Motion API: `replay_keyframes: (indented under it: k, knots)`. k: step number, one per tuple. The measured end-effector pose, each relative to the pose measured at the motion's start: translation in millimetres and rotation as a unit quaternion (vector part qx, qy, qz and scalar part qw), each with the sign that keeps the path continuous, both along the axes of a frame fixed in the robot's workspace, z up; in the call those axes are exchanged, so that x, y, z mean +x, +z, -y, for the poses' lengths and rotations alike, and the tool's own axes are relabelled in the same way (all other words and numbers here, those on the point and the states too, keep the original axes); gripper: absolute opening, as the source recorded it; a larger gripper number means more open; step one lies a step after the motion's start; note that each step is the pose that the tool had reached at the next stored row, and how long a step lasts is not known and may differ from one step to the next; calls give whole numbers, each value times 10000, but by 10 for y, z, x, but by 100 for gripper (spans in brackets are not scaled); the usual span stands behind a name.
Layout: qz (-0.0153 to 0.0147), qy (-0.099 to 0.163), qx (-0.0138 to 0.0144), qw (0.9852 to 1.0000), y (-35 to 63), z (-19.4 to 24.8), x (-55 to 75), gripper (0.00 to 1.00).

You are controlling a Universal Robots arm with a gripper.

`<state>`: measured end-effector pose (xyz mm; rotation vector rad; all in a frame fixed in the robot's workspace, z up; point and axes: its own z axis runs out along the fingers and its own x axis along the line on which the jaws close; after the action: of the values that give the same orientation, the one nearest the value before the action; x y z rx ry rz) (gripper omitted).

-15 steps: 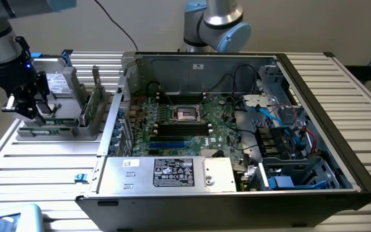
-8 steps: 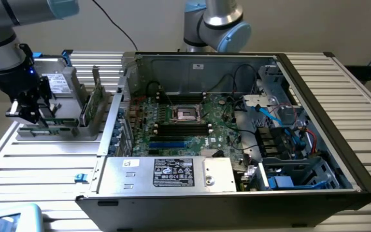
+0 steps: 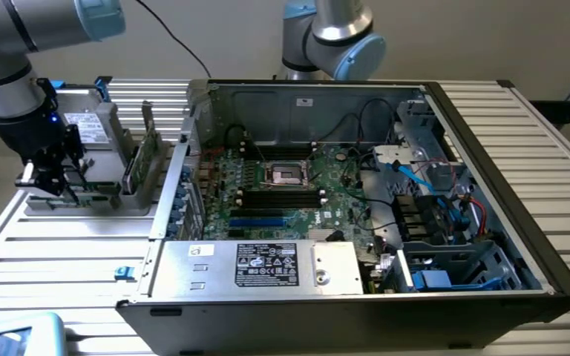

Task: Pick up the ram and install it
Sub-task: 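Pick up the ram and move it above insertion slot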

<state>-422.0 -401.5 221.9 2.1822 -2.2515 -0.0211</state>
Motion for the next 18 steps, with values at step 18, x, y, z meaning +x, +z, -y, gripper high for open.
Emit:
replay_keyframes:
  k: [18]
  knots:
    - [-18,0,-37,10000,-201,-83,-49,43]
